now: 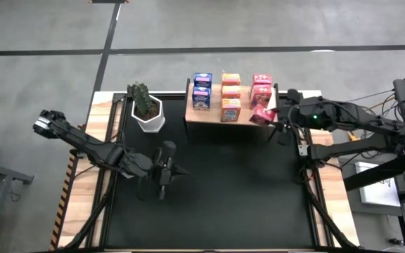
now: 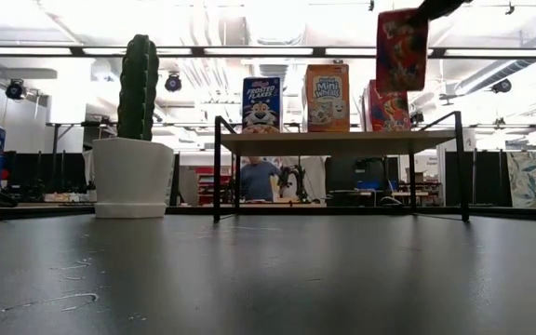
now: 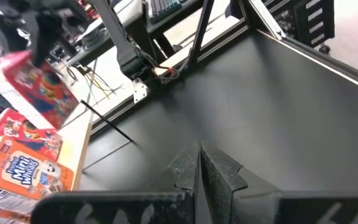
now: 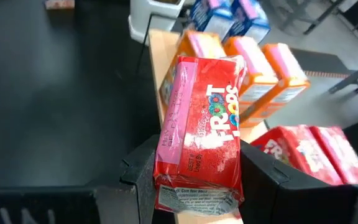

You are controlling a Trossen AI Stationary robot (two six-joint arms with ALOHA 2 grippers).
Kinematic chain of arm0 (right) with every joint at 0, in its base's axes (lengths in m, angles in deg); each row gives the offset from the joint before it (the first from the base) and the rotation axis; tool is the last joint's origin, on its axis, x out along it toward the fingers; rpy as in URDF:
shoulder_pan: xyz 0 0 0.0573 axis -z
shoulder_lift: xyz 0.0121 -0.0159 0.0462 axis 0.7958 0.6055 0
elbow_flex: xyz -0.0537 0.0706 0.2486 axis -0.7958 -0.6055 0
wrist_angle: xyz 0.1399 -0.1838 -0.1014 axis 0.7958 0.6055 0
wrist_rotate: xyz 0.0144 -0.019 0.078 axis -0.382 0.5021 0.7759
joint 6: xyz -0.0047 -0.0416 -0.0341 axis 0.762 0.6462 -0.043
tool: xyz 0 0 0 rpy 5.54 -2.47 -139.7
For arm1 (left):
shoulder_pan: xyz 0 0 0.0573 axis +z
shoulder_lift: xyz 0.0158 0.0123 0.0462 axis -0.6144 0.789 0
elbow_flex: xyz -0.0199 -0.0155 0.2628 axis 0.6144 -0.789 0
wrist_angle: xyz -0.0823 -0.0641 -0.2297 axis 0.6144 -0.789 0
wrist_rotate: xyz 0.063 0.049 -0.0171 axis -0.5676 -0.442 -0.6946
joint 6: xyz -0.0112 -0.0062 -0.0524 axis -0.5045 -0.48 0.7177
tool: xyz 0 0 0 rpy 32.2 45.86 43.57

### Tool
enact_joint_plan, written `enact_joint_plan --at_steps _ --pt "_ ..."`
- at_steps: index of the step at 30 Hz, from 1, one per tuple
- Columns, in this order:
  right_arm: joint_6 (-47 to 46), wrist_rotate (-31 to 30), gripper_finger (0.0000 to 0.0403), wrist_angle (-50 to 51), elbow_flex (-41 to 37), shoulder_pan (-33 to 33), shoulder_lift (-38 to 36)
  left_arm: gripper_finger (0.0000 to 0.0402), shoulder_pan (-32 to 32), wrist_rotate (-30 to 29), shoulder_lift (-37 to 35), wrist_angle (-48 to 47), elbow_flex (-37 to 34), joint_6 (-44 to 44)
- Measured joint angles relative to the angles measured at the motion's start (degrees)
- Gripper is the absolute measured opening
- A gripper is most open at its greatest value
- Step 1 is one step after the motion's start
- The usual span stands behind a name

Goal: Stack cereal on shelf
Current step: Put the red cereal box on the shelf

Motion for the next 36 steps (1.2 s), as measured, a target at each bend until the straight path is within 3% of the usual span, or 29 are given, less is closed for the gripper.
enact_joint_plan --at_steps 17,36 --pt "3.0 2.5 0.0156 -2.0 -3.3 8.9 5.4 0.0000 0.0 0.0 -0.1 -0.1 0.0 2.0" --pt "2.0 2.1 0.0220 -3.7 -4.4 12.8 6.1 0.0000 0.0 0.0 -0.1 -0.2 0.0 3.1"
